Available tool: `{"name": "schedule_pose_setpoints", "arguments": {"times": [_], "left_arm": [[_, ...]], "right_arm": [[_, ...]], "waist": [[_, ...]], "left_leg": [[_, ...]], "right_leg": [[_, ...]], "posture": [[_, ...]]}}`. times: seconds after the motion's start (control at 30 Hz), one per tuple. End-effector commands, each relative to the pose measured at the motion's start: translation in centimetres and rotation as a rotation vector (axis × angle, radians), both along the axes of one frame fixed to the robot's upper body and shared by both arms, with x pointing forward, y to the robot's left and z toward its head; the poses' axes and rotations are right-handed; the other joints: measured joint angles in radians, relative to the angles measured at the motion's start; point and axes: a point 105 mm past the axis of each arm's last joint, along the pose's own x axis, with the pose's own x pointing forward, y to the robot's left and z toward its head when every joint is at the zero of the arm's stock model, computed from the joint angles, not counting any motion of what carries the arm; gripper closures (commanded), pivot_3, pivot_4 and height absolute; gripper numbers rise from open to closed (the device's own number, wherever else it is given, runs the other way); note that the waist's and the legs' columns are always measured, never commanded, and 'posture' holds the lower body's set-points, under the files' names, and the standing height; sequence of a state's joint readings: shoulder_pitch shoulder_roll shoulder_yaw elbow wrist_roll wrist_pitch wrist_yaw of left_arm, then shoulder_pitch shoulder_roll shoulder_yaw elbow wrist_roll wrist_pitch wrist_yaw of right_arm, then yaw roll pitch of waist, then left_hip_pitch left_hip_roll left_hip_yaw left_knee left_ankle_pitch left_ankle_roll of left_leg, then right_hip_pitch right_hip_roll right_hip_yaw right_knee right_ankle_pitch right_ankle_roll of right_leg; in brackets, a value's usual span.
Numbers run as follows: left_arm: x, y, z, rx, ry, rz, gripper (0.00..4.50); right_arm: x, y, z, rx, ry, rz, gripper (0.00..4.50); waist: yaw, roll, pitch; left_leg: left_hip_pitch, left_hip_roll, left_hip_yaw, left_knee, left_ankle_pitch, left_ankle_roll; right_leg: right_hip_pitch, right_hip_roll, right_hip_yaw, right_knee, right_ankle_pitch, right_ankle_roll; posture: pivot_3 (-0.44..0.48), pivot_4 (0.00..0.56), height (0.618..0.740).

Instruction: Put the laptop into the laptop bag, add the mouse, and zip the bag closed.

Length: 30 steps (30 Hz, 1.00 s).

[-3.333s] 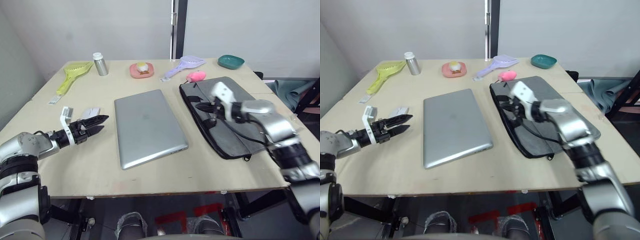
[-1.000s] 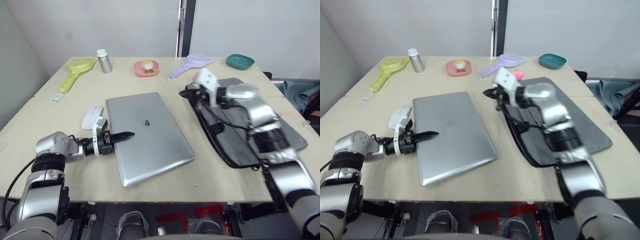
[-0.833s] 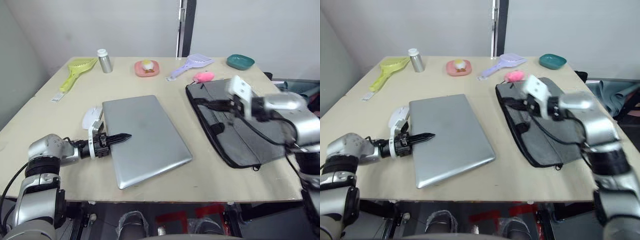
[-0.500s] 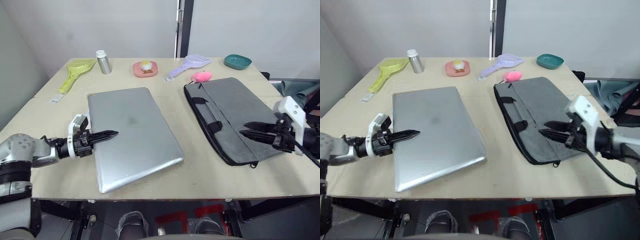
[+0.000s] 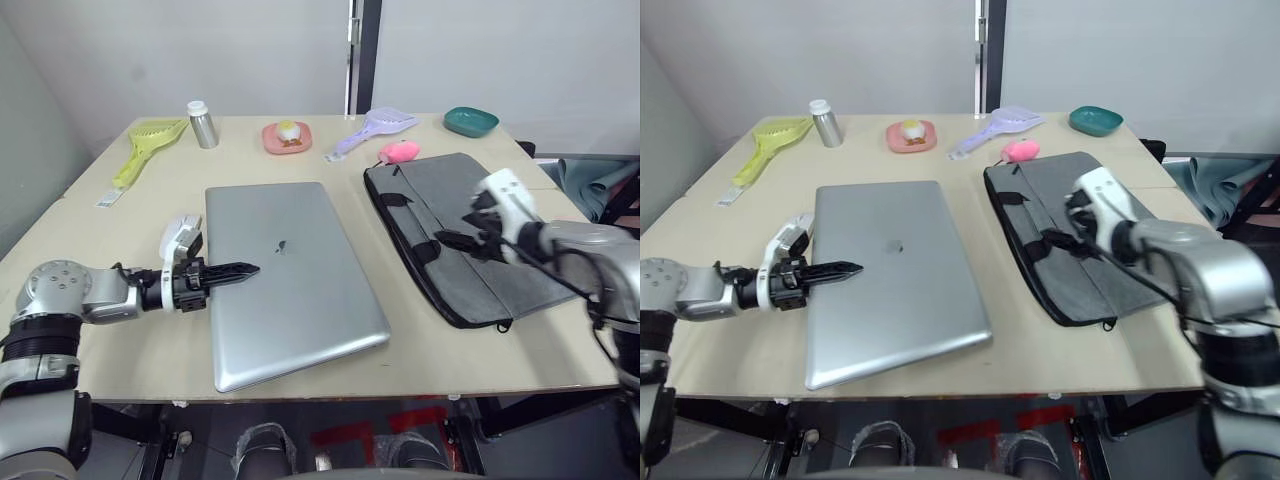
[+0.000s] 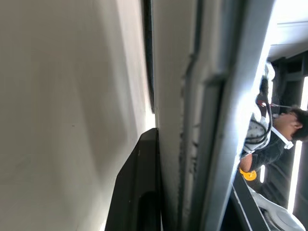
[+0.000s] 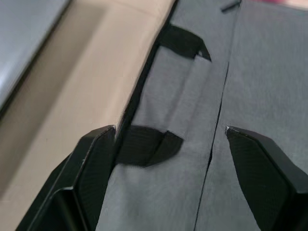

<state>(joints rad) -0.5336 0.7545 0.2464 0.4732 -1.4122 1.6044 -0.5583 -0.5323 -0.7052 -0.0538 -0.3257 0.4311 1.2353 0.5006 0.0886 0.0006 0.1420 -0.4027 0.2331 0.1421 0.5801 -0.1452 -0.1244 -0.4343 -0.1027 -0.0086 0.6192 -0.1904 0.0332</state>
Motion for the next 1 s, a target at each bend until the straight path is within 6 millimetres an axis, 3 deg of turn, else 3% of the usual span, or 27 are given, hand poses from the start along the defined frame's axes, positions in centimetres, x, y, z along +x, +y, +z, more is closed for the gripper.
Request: {"name": "schedule_pose_setpoints", "arguments": {"times": [0.03,0.3,0.43,0.57,0.6,0.77,0.8,0.83,0.9,1.0], "left_arm": [[0.4,-0.8,4.7,-0.106,-0.196,-0.036,4.21],[0.6,-1.8,4.7,-0.104,-0.209,-0.055,4.21],[0.8,-2.0,4.4,-0.1,-0.204,-0.05,4.21],[1.1,-2.0,4.1,-0.093,-0.197,-0.038,4.21],[1.1,-2.0,4.0,-0.09,-0.195,-0.034,4.21],[1.4,-2.1,3.9,-0.101,-0.183,-0.025,4.21],[1.4,-2.2,3.8,-0.101,-0.182,-0.026,4.21],[1.4,-2.3,3.7,-0.1,-0.18,-0.028,4.21],[1.7,-2.5,3.5,-0.104,-0.171,-0.021,4.21],[2.9,-2.7,3.6,-0.138,-0.145,0.022,4.21]], "right_arm": [[1.6,-0.5,-1.5,-0.075,-0.01,-0.066,0.69],[2.8,1.2,-3.3,-0.053,0.026,-0.056,0.69],[2.8,0.4,-4.4,-0.141,0.036,-0.061,0.69],[2.7,-0.1,-4.9,-0.198,0.029,-0.053,1.65],[2.7,0.1,-4.9,-0.19,0.028,-0.046,2.16],[2.2,1.3,-4.3,-0.107,0.018,0.003,3.82],[2.1,1.3,-4.2,-0.102,0.016,0.001,3.94],[2.2,1.2,-3.9,-0.089,0.013,-0.012,4.47],[2.3,0.7,-2.5,-0.067,-0.015,-0.034,4.47],[1.8,2.1,2.6,0.062,-0.159,0.064,4.47]], "waist": [[0.006,-0.001,0.0],[0.009,-0.001,0.001],[0.009,-0.001,0.001],[0.009,-0.001,0.001],[0.009,-0.001,0.001],[0.009,-0.002,0.001],[0.01,-0.002,0.001],[0.009,-0.002,0.001],[0.01,-0.002,0.001],[0.013,-0.002,0.001]], "left_leg": [[-0.001,0.0,-0.001,0.0,0.0,0.0],[-0.002,0.0,-0.001,0.001,0.0,-0.001],[-0.002,0.0,-0.001,0.002,0.001,-0.002],[-0.001,0.0,-0.001,0.003,0.002,-0.002],[-0.001,0.0,-0.001,0.003,0.003,-0.002],[-0.001,0.0,-0.001,0.005,0.004,-0.001],[-0.001,0.0,-0.001,0.005,0.004,-0.001],[-0.001,0.0,-0.001,0.006,0.004,-0.001],[-0.001,0.0,-0.001,0.007,0.004,-0.001],[-0.001,0.0,-0.001,0.007,0.004,-0.001]], "right_leg": [[0.0,0.0,0.0,-0.001,0.0,0.0],[0.0,0.0,-0.001,-0.003,0.003,0.006],[0.0,0.0,0.0,-0.002,0.006,0.01],[0.001,0.0,0.0,-0.002,0.008,0.015],[0.001,0.0,0.0,-0.002,0.008,0.015],[0.001,0.0,0.002,0.0,0.01,0.018],[0.001,0.0,0.002,0.001,0.01,0.018],[0.001,0.0,0.002,0.001,0.01,0.018],[0.001,0.0,0.002,0.002,0.01,0.018],[0.0,0.0,0.002,0.003,0.01,0.018]], "posture": [[0.0,0.15,0.74],[0.0,0.15,0.74],[0.0,0.15,0.74],[0.0,0.15,0.74],[0.0,0.15,0.74],[0.0,0.15,0.74],[0.0,0.15,0.74],[0.0,0.15,0.74],[0.0,0.15,0.74],[0.0,0.15,0.74]]}}
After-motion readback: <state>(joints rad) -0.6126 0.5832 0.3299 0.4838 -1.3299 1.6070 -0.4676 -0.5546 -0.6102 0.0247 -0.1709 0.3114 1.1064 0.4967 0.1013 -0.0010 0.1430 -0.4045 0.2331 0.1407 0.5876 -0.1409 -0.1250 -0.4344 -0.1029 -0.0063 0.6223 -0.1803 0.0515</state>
